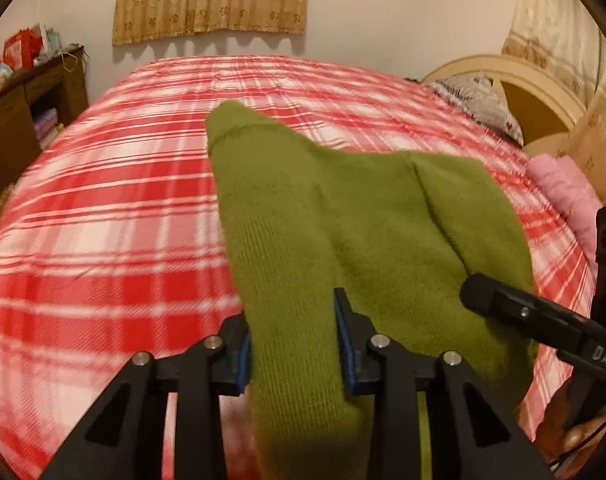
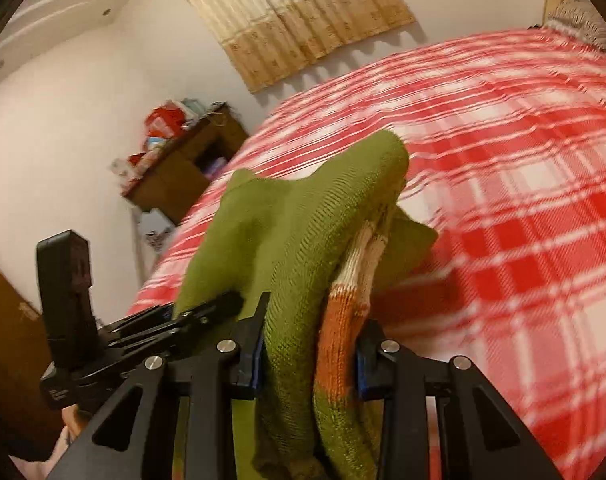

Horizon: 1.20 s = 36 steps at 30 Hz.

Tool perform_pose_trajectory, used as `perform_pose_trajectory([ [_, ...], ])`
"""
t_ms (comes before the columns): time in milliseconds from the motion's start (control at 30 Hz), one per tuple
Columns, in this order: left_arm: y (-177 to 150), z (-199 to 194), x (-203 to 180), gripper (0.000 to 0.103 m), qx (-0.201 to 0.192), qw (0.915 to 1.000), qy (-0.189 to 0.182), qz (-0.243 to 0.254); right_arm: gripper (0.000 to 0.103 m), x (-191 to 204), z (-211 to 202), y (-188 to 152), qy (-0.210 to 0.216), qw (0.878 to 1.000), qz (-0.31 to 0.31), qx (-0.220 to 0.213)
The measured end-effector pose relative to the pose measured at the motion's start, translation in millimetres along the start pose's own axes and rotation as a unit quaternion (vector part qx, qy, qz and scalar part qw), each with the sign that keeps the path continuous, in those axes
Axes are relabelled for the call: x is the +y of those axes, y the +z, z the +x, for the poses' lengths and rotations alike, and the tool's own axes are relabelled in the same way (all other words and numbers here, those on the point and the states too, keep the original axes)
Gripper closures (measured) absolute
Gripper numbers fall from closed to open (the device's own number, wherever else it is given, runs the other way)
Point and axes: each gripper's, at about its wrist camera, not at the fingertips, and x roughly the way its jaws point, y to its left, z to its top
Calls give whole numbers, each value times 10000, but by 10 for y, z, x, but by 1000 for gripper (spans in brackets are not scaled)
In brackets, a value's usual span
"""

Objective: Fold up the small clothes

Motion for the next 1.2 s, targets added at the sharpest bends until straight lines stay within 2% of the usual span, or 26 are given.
perform_pose_trajectory([
  [100, -172, -238, 43, 68, 330, 9993, 150, 107, 69, 96, -138, -240, 510, 9973, 466, 248],
  [200, -358, -215, 93, 67, 690, 9974, 203, 52, 69, 75, -174, -494, 815, 9919, 832, 501],
  [233, -413, -156, 101, 65, 777, 9968, 199, 29, 69, 70, -159, -572, 732, 9924, 819, 554],
  [300, -529, 4, 99, 56, 892, 9950, 448, 47, 69, 55, -96, -702, 335, 9955, 684, 566],
  [333, -548, 42, 91, 47, 831, 9949, 560, 79, 69, 38, -80, -729, 253, 9959, 674, 540],
  [367, -555, 56, 85, 43, 683, 9957, 615, 116, 69, 30, -64, -754, 193, 9964, 650, 500],
  [467, -503, 126, 56, 36, 634, 9950, 731, 240, 60, 46, -18, -803, -259, 9979, 395, 442],
  [533, -448, 200, 63, 32, 608, 9949, 769, 244, 41, 34, 42, -812, -488, 9972, 296, 478],
  [567, -442, 206, 72, 30, 586, 9953, 740, 202, 35, -18, 82, -809, -577, 9964, 372, 505],
  [633, -481, 198, 120, 28, 545, 9962, 664, 111, 33, -124, 129, -817, -445, 9965, 529, 467],
  [733, -532, 186, 135, 27, 375, 9977, 565, 52, 33, -162, 135, -849, -368, 9979, 419, 323],
  [800, -587, 141, 110, 33, 247, 9986, 465, 56, 37, -99, 142, -873, -490, 9983, 206, 256],
  [833, -599, 126, 94, 41, 190, 9990, 402, 87, 47, -53, 146, -869, -587, 9980, 86, 235],
  [900, -626, 84, 44, 49, 52, 9988, 454, 200, 58, 24, 149, -878, -538, 9983, -18, 221],
  [1000, -630, -8, -1, 66, -63, 9979, 578, 282, 65, 181, 88, -913, -830, 9962, -234, 116],
  [1200, -656, -384, 128, 70, -280, 9988, 408, 57, 66, 654, -205, -888, -796, 9946, -621, -248],
])
